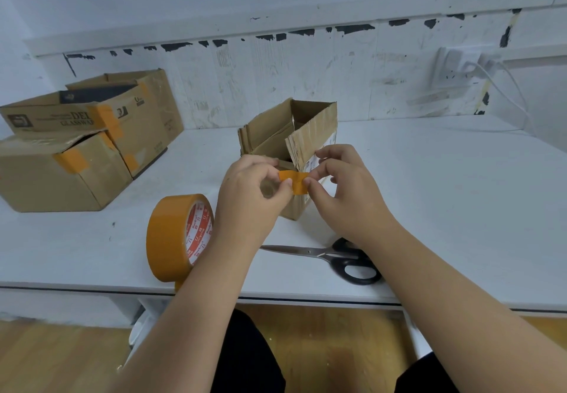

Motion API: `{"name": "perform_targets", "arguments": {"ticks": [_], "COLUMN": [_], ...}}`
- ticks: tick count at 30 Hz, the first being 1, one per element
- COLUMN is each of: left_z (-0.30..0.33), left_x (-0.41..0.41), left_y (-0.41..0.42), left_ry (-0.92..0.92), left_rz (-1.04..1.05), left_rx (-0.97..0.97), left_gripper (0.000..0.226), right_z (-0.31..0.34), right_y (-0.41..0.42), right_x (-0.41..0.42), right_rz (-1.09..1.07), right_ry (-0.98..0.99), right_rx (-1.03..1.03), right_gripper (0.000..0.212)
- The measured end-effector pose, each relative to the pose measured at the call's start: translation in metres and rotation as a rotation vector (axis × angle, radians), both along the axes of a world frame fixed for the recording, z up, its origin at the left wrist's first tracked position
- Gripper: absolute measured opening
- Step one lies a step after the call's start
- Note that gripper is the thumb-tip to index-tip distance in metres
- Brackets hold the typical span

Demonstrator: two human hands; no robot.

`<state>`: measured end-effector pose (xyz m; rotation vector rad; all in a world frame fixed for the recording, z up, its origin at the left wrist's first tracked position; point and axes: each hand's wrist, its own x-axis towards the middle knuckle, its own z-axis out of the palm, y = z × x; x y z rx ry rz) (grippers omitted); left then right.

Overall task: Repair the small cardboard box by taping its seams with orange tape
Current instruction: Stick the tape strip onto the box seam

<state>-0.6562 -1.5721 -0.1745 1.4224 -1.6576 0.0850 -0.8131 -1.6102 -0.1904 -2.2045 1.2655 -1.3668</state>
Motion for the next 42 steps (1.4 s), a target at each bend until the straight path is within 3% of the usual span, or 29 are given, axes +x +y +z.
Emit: {"name": "perform_targets", "arguments": {"ticks": [10, 17, 25, 42], "left_z": [0.002, 0.001, -0.003, -0.006], "left_x": [-0.004, -0.002, -0.003, -0.003], "left_y": [0.005, 0.000, 0.002, -0.010], "left_ry": [0.069, -0.057, 0.008, -0.031], "left_rz": [0.009, 0.014, -0.028, -0.004], "left_rx": [0.026, -0.018, -0.002, -0.061], "left_gripper": [0.025, 0.032, 0.039, 0.029], "right_z": [0.000, 0.000, 0.001, 0.004], "right_y": [-0.002, -0.004, -0.002, 0.000], "right_x": [-0.001, -0.002, -0.001, 0.001], "right_rz": [-0.005, -0.014, -0.025, -0.066], "right_ry": [-0.001, -0.014, -0.025, 0.029], "right_rx": [0.013, 0.012, 0.038, 0.001], "right_gripper": [0.006, 0.010, 0.011, 0.013]}}
